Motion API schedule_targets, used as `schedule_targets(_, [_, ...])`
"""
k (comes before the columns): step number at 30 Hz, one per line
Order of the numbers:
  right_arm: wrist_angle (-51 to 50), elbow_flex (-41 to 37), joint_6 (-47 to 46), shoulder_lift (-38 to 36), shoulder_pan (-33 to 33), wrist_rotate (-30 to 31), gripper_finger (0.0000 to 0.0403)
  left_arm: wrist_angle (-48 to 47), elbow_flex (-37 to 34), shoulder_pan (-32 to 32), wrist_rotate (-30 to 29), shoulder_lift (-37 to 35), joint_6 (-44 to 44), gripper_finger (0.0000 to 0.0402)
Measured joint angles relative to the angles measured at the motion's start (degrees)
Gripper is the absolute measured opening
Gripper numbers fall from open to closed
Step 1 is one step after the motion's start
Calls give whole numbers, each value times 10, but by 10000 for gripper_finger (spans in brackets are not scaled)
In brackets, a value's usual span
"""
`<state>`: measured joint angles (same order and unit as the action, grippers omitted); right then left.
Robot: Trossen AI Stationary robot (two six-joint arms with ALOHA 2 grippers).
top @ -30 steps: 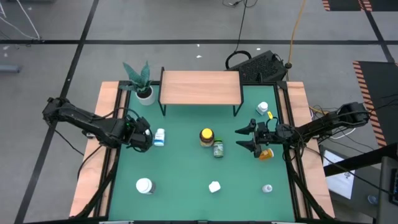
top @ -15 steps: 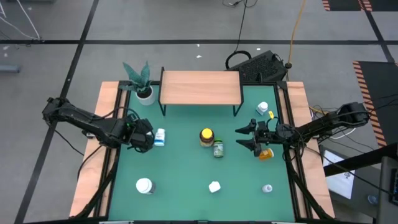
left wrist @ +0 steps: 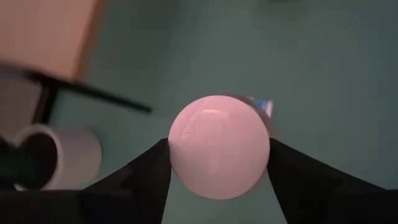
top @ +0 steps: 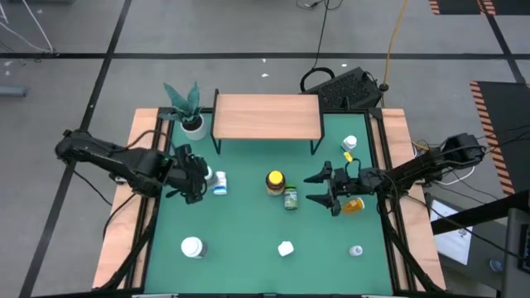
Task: Pick and place medicine bottles onto shelf by color
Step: Put the green pill bottle on the shelf
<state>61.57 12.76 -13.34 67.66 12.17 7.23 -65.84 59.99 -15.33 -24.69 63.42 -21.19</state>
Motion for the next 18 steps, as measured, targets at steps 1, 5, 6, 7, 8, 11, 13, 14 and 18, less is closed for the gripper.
schedule_targets(1, [2,13,10,7,-1,-12,274,0,15,0,0,0,16,237])
schedule_targets(5, [-16,69,40,27,-7,-48,281,27,64,0,-2,0,84,240])
schedule_targets(6, [-27,84,48,32,-8,-55,284,49,71,0,-2,0,108,241])
schedule_targets(7, [-41,101,55,38,-10,-60,288,80,75,0,-2,0,134,241])
schedule_targets(8, [-57,119,63,46,-11,-60,293,114,77,0,-1,0,162,242])
schedule_targets(11, [-107,164,99,70,-18,-58,310,213,76,0,30,5,243,242])
schedule_targets(13, [-112,182,105,85,-24,-58,323,268,76,0,48,19,294,242])
schedule_targets(14, [-106,187,106,92,-28,-58,330,286,75,0,55,28,316,242])
schedule_targets(18, [-86,192,82,103,-43,-64,354,354,74,0,84,65,388,243])
